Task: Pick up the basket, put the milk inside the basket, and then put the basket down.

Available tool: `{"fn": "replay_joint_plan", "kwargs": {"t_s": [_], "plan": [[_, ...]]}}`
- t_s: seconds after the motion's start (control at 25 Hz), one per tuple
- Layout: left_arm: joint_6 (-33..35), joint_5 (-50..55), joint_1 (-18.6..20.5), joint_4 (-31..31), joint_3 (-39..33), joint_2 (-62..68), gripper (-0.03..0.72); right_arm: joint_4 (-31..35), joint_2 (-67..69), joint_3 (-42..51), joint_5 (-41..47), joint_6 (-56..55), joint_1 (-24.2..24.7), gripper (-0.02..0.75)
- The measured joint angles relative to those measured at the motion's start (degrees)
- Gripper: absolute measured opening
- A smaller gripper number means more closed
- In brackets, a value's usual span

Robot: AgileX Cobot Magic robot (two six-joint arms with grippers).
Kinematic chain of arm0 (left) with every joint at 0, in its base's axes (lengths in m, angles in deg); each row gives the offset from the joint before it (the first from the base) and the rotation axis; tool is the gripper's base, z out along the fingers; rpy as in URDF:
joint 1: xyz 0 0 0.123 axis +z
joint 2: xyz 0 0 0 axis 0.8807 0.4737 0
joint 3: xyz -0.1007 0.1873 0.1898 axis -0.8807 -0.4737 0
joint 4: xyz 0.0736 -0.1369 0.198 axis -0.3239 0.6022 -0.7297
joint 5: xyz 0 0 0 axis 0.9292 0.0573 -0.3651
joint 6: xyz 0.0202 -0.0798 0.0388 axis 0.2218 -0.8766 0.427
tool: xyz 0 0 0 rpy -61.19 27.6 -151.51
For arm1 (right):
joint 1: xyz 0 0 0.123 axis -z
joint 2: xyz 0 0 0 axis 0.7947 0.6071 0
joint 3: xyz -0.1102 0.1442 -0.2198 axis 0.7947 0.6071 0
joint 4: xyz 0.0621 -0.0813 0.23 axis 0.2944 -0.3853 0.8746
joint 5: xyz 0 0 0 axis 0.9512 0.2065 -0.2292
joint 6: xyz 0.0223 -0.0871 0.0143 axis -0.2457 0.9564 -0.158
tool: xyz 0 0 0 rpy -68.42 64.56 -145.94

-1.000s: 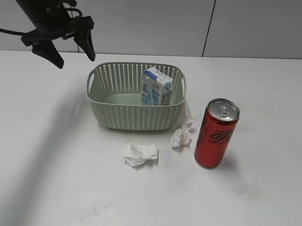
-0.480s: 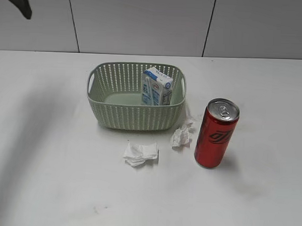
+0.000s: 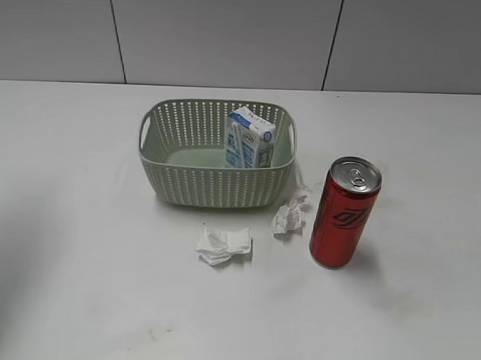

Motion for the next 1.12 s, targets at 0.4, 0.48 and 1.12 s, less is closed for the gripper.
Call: {"fn": "replay_joint_plan", "kwargs": {"t_s": [0.4,0.48,1.12], "plan": [[0.9,-9.6,0.0,-1.5,-29.6,-29.3,0.59,0.0,0.0,0.0,0.0,0.0,0.0,0.591],[1.0,-10.3,0.0,-1.6,-34.2,-34.0,0.589,0.0,0.0,0.0,0.0,0.0,0.0,0.591],[1.0,-9.6,0.0,-2.0,-51.0,-63.0,0.589,0.0,0.0,0.0,0.0,0.0,0.0,0.591]]}}
